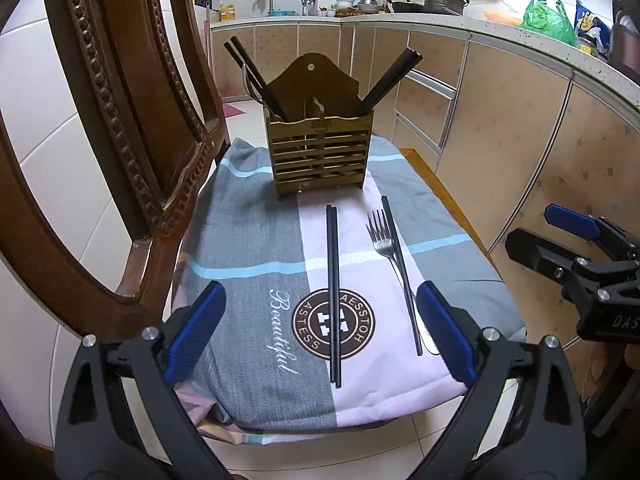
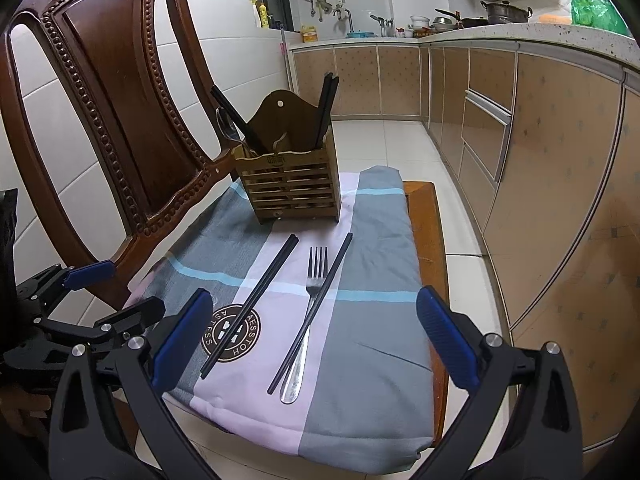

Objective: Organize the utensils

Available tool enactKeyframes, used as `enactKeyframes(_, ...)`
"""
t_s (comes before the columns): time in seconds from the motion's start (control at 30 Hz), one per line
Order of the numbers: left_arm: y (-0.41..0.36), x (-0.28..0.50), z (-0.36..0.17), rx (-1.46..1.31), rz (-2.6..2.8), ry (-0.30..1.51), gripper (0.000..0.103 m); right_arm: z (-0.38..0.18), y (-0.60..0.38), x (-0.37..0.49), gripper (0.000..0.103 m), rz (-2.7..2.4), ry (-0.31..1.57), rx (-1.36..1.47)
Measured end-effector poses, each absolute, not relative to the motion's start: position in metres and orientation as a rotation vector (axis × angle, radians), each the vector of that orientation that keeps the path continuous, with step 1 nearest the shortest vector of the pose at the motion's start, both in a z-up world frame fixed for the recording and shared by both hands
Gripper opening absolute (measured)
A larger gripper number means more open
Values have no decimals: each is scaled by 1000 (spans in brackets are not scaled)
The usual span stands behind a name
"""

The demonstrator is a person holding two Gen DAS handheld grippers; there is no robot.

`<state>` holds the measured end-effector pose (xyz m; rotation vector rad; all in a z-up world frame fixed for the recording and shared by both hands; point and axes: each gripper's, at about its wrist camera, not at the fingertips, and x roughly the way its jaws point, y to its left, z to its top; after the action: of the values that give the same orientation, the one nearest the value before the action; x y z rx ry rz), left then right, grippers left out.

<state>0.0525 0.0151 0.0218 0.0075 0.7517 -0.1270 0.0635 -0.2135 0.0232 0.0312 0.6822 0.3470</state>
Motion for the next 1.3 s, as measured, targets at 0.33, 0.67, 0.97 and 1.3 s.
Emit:
enactKeyframes(0.33,17,60,16,14,-121,756,95,21,-213,65,99,347,686,26)
enactKeyframes(0.67,22,137,-38,70,-64,870,86,3,-213,88,99,333,724,38)
enactKeyframes(0.97,18,164,-73,112,-65,967,81,-11,-211,106,99,342,763,33)
enactKeyframes(1.3,16,167,-74,91,-58,981,82,-13,-210,108,99,356,767,42)
